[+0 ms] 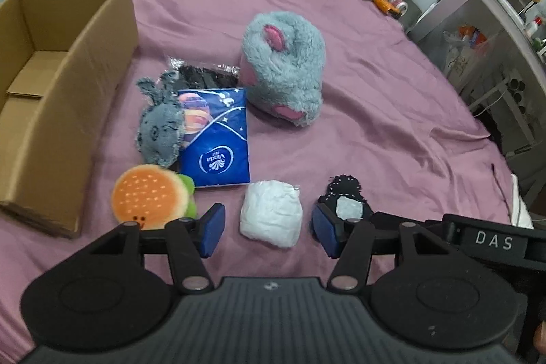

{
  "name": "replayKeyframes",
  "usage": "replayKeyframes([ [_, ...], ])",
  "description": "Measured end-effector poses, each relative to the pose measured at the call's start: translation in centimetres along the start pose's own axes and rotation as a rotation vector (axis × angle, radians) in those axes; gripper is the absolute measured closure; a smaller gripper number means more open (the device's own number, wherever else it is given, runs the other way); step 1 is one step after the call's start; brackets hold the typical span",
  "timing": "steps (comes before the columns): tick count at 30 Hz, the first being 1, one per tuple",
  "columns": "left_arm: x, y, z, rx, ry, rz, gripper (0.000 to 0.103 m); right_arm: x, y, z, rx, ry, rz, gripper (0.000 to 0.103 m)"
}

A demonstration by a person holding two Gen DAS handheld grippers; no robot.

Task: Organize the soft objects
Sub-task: 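Grasp the white cloth bundle with the left gripper while the right gripper grasps the black plush, then drop the white bundle into the box while the right gripper drops the black plush there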

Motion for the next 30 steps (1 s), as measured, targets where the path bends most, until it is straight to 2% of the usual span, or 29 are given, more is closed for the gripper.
replayKeyframes([
  [4,0.3,-1.6,0.1,-0.027,0.01,0.006,0.047,0.7,-1.1,-0.3,-0.028,-0.032,-0.01,0.062],
  [6,0.3,-2.2,0.2,-0.035,0.009,0.002,0.059,0.8,-1.5,-0.4,-0.035,-0.033,-0.011,0.063],
  [9,0.2,-2.4,0.3,-0.035,0.026,0.004,0.059,0.7,-2.2,-0.5,-0.051,-0.034,-0.006,0.067],
  [16,0.3,-0.4,0.0,0.001,0.034,0.017,0.059,-0.3,-1.9,-0.6,-0.024,0.012,0.009,0.092],
  [24,0.3,4.1,-0.3,0.073,0.037,0.045,0.059,-2.3,1.4,0.1,0.047,0.05,0.003,0.094],
  [30,-0.5,8.2,-0.8,0.142,0.039,0.059,0.059,-5.6,4.1,0.7,0.102,0.101,-0.012,0.094],
])
Point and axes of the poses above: each gripper's, at about its wrist camera, not at the fingertips, and y roughly against the way its jaws point, x to its right, z to its underside, the point moved 7 cm from there along -y, roughly the way its jaws point, and after that the axes turned 1 degree about -x, right-handed, at the moved point
